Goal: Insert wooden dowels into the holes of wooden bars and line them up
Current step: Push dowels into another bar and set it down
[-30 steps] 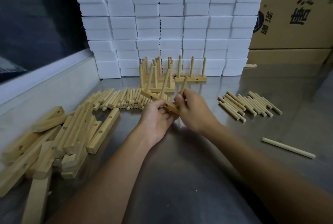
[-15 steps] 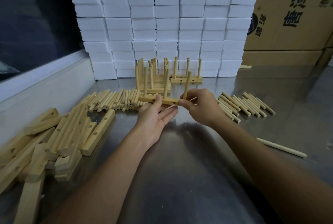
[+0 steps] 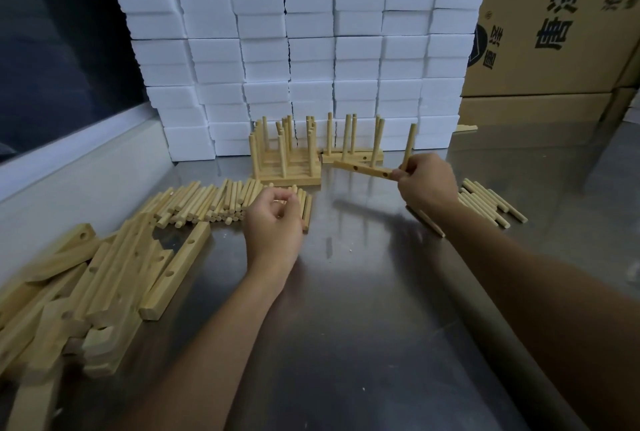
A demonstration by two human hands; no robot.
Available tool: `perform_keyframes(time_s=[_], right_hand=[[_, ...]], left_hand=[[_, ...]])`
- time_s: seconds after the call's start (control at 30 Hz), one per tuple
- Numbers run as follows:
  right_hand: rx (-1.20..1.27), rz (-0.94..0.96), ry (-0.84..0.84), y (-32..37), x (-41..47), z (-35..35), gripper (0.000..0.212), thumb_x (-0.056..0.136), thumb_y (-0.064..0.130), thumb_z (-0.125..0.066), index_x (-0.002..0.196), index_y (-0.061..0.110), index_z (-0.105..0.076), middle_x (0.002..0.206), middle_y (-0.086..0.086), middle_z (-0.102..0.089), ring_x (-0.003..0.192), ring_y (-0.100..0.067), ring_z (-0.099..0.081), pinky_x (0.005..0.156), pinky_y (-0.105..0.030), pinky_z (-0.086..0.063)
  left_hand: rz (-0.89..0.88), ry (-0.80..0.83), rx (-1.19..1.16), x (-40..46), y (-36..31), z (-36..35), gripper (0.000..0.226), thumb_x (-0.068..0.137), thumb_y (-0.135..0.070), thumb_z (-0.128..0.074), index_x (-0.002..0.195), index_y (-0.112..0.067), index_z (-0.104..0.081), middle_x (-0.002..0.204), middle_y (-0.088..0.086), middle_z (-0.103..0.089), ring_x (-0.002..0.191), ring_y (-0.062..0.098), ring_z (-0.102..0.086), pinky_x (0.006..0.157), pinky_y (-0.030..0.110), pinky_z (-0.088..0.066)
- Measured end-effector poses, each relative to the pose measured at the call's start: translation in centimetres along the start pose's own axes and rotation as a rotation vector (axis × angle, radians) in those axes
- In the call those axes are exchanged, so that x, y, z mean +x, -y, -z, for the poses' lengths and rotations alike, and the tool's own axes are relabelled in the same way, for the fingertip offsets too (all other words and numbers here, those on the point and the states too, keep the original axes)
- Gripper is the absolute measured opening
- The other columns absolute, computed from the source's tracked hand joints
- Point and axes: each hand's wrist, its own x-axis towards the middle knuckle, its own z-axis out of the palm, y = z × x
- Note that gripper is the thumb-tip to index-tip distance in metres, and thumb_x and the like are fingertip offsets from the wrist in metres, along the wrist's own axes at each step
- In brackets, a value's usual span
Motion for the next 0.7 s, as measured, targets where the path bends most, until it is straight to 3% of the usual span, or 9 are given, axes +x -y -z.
perform_keyframes(time_s=[0.13, 0.27, 0.53, 0.7], right_hand=[[-0.066, -0.01, 0.051, 0.0, 3.1, -1.3, 0.02, 0.093, 0.027, -0.067, 0.094, 0.008, -0.07, 0.087, -0.01, -0.069, 0.086, -0.029, -0.066, 0.082, -0.045, -0.058], [-0.04, -0.032, 0.125, -0.1, 5.8, -3.2, 0.017, 0.091, 0.018, -0.07, 0.1, 0.004, -0.069, 0.096, -0.014, -0.07, 0.093, -0.03, -0.067, 0.087, -0.046, -0.057], [-0.094, -0.043, 0.171, -0.3, 9.3, -6.0, 0.022, 0.09, 0.016, -0.068, 0.105, 0.001, -0.067, 0.109, -0.018, -0.067, 0.104, -0.032, -0.063, 0.09, -0.04, -0.054], [-0.061, -0.071, 0.083, -0.6, 10.5, -7.1, 0.021, 0.085, 0.016, -0.072, 0.1, 0.002, -0.067, 0.098, -0.016, -0.069, 0.094, -0.032, -0.065, 0.081, -0.038, -0.056]], left_hand=[[0.166, -0.026, -0.093, 0.6, 0.2, 0.3, 0.013, 0.095, -0.006, -0.056, 0.087, -0.013, -0.064, 0.047, -0.007, -0.057, 0.042, 0.006, -0.048, 0.04, 0.019, -0.039], [0.205, -0.049, -0.103, 0.9, 0.5, 0.4, 0.014, 0.094, -0.005, -0.056, 0.086, -0.012, -0.065, 0.045, -0.008, -0.056, 0.04, 0.003, -0.049, 0.038, 0.017, -0.038], [0.196, -0.072, -0.094, 0.9, 0.5, 0.1, 0.014, 0.093, -0.003, -0.056, 0.084, -0.011, -0.064, 0.045, -0.008, -0.056, 0.04, 0.005, -0.05, 0.038, 0.016, -0.038], [0.174, -0.055, -0.042, 0.7, 0.5, -0.1, 0.016, 0.09, -0.003, -0.055, 0.081, -0.012, -0.065, 0.046, -0.007, -0.056, 0.043, 0.007, -0.051, 0.04, 0.019, -0.04]])
